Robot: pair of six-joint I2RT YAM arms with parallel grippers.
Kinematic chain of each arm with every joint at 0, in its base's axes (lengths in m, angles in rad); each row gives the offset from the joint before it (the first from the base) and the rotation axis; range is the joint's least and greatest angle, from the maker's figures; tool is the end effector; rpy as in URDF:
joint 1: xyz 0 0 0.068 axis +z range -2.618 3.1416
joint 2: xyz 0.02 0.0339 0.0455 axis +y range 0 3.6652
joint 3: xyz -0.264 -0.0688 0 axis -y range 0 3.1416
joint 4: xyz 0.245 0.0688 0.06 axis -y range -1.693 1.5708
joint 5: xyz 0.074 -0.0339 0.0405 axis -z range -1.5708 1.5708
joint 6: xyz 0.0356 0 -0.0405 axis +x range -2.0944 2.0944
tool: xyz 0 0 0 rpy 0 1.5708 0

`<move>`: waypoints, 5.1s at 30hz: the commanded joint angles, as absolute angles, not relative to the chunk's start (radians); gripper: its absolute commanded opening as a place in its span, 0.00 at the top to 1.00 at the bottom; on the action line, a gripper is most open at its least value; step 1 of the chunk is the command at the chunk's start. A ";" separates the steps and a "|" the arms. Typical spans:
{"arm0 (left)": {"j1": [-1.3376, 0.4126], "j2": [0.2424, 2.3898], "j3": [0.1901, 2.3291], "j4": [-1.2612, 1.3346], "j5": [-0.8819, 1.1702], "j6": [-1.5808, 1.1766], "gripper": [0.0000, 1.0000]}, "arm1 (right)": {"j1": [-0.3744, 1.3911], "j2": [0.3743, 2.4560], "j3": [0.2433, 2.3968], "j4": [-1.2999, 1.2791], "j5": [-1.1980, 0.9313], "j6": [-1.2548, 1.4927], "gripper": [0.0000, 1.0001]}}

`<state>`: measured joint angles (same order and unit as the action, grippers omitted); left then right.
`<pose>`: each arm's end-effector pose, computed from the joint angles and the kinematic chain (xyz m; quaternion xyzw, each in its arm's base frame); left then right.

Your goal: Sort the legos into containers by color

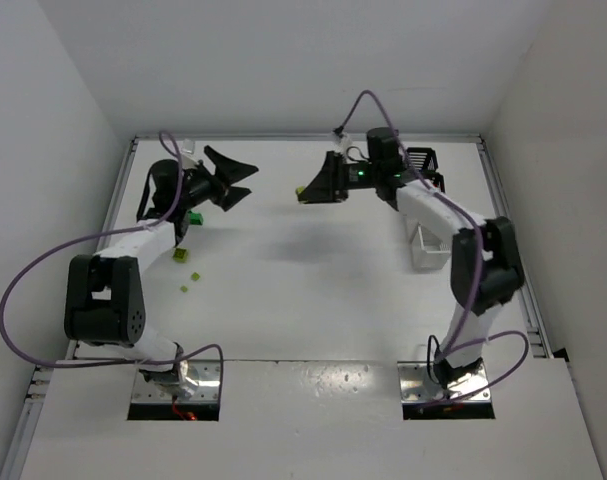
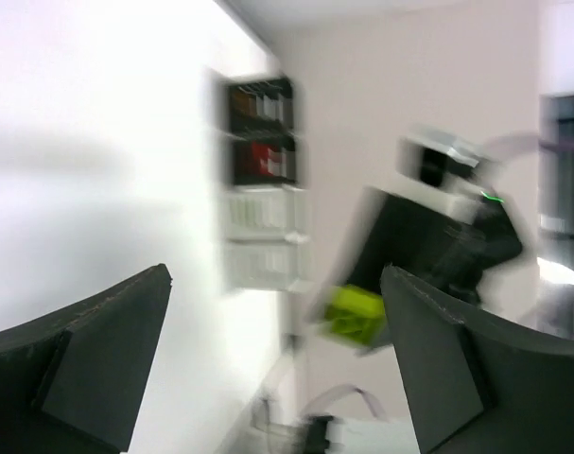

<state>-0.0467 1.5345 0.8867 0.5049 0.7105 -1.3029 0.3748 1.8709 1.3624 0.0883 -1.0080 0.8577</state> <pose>0.3405 -0.0392 0.2629 -0.2321 0.7072 -0.5888 0.3151 0.3856 0.1840 0.2609 -0.0795 0.7762 0.6060 0.1546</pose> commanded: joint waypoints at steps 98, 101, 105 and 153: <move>0.135 1.546 1.170 -0.646 0.937 0.256 0.76 | 0.066 1.654 1.439 -0.808 -0.922 -0.098 0.34; 0.072 1.603 1.248 -0.765 1.191 0.285 0.76 | 0.152 1.686 1.502 -0.831 -0.951 -0.172 0.36; -0.010 1.615 1.301 -0.968 1.322 0.515 0.70 | 0.225 1.773 1.620 -0.855 -1.035 -0.178 0.36; -0.124 1.612 1.289 -1.043 1.422 0.680 0.62 | 0.597 2.102 1.796 -0.457 -1.276 0.279 0.62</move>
<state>-0.1165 1.6169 1.2716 -1.0870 1.3628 0.6861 0.5873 2.1025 1.7447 -0.4591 -1.3087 0.3382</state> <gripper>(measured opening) 0.414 0.423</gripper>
